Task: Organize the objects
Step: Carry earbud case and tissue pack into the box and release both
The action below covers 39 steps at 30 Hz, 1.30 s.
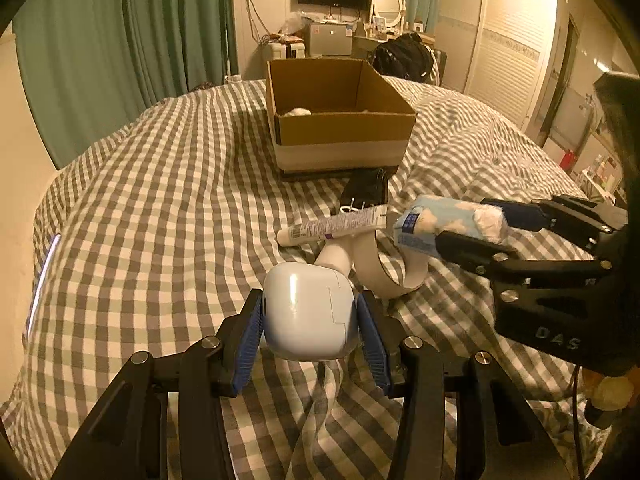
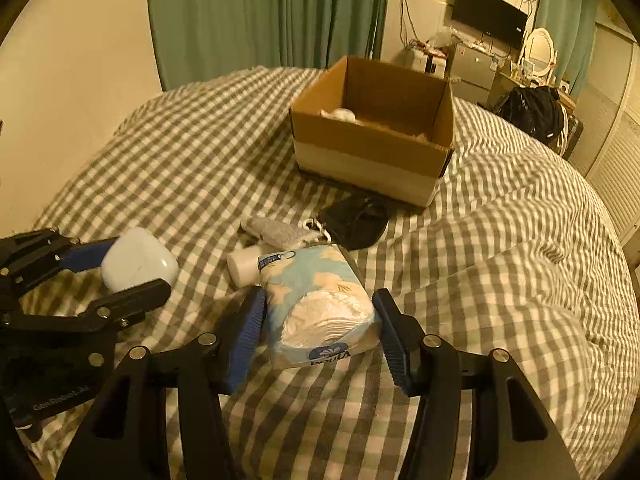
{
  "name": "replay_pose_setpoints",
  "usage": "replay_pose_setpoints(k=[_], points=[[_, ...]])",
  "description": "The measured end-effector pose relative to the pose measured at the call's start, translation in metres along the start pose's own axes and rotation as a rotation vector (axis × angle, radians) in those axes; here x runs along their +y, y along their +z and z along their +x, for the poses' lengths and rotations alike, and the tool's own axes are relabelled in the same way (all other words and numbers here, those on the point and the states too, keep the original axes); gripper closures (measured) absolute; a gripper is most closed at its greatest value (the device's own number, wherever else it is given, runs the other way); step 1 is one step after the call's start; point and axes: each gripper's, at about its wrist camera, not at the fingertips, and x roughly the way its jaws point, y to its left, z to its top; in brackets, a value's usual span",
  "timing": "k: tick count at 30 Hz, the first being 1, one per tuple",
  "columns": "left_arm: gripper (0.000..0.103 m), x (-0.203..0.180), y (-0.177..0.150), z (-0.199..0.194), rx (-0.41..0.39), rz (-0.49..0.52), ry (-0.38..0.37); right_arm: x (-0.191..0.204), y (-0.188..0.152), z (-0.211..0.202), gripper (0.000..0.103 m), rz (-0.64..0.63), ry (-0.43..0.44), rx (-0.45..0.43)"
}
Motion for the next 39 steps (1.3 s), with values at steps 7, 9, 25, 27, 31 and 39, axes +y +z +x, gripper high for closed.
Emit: replay_pose_setpoints(k=[7,9,25,27,31,39], points=[[0.055,0.007,0.016,-0.015,-0.045,-0.018,0.000,-0.001,0.014,-0.030,0.049,-0.005,-0.006,-0.075],[0.055,0.008,0.022,-0.017,-0.054,-0.021,-0.001,-0.002,0.020,-0.038,0.049,-0.005,-0.007,-0.098],[0.055,0.019,0.143,-0.004,-0.187,-0.027,-0.045,-0.044,0.110,-0.059,0.049,0.008,-0.046,-0.256],[0.055,0.019,0.160,0.000,-0.207,-0.027,-0.051,-0.050,0.127,-0.057,0.049,0.004,-0.058,-0.275],[0.055,0.020,0.200,0.012,-0.252,-0.014,-0.039,-0.059,0.163,-0.050,0.049,-0.011,-0.076,-0.308],[0.055,0.021,0.279,0.071,-0.285,0.016,-0.033,-0.089,0.236,-0.015,0.049,0.033,-0.072,-0.367]])
